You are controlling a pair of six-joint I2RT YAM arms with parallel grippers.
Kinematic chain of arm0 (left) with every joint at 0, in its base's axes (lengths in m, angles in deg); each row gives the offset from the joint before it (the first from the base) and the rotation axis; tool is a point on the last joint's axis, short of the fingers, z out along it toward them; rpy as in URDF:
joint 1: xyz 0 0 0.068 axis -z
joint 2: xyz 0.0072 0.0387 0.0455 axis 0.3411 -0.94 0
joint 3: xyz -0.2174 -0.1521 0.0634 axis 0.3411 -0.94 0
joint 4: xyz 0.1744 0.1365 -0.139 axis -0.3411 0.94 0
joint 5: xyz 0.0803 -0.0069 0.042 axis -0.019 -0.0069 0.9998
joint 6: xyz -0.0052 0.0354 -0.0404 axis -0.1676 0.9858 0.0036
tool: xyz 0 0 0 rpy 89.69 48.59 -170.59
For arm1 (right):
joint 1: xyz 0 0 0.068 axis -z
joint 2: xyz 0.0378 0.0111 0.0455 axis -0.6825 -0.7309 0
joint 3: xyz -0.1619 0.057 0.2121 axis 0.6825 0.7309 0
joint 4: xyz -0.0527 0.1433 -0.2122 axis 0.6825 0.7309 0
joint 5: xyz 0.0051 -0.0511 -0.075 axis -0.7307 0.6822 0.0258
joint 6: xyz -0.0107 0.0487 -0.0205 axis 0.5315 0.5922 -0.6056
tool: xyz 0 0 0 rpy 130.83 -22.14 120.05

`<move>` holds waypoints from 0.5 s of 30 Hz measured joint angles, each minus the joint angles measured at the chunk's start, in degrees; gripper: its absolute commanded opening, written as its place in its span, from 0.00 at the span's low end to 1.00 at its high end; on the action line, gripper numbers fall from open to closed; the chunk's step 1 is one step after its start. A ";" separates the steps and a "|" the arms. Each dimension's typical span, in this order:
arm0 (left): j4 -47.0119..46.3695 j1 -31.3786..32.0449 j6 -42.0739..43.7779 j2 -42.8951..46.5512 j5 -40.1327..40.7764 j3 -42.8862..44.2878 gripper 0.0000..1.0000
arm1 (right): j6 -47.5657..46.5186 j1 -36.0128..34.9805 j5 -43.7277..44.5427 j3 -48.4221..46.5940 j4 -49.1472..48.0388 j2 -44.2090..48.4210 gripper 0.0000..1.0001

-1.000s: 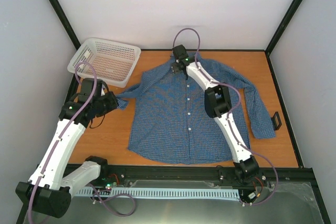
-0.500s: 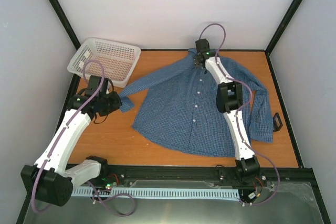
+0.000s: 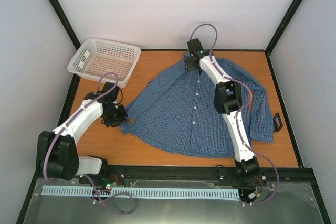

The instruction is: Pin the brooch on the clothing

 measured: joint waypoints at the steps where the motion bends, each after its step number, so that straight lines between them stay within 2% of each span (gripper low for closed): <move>1: 0.22 0.00 0.04 0.02 0.26 0.00 0.62 | 0.28 -0.35 -1.01 1.03 0.87 1.53 0.86; 4: 0.33 -0.07 0.35 1.86 1.33 0.61 0.76 | 1.57 -1.22 -4.33 4.37 2.60 6.84 0.86; 7: -1.01 -0.04 2.58 4.24 0.28 2.12 0.84 | 2.91 -1.40 -8.15 11.61 2.08 15.15 0.87; 11: -5.01 3.08 5.92 5.18 -0.20 5.68 0.88 | 4.26 -1.07 -14.32 28.17 -2.23 28.96 0.88; 15: -14.32 8.55 10.19 0.35 -2.47 11.34 0.90 | 5.25 -0.92 -19.63 47.56 -7.39 40.79 0.89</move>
